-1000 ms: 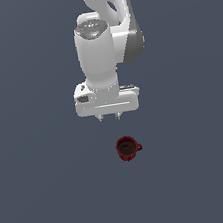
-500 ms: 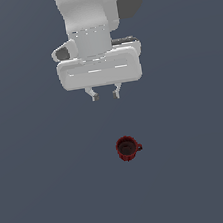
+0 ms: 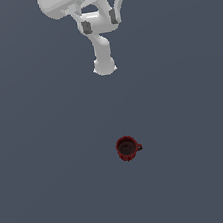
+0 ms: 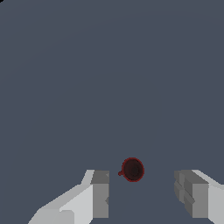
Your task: Pick up the object and move it to a goal position.
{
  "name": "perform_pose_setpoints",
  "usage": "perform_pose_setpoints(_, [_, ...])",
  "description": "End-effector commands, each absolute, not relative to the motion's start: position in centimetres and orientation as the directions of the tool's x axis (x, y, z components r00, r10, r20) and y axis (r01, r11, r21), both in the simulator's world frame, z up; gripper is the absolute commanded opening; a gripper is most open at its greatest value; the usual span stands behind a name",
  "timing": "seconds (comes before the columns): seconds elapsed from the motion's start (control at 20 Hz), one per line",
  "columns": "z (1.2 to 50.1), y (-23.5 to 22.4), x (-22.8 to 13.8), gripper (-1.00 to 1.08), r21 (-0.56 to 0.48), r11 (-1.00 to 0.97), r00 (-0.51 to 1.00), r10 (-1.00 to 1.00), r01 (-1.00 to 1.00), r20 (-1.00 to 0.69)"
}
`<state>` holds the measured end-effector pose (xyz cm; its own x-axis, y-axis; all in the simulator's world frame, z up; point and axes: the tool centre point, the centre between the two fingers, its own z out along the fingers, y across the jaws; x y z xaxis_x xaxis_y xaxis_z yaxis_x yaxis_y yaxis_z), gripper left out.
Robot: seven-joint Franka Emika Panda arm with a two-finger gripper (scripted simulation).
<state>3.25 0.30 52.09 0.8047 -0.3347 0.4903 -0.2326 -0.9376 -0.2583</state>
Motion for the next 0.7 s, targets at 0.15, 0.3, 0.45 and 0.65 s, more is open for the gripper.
perform_pose_setpoints(0.15, [59.8, 2.4, 1.3, 0.28, -0.298, -0.921, 0.716, -0.385, -0.253, 0.582])
perform_pose_setpoints(0.3, [63.2, 4.1, 0.2, 0.28, -0.308, -0.915, 0.670, -0.401, -0.260, 0.625])
perform_pose_setpoints(0.45, [65.9, 6.1, -0.9, 0.28, -0.313, -0.912, 0.626, -0.411, -0.267, 0.663])
perform_pose_setpoints(0.65, [68.3, 9.3, -2.0, 0.28, -0.309, -0.910, 0.573, -0.415, -0.278, 0.707])
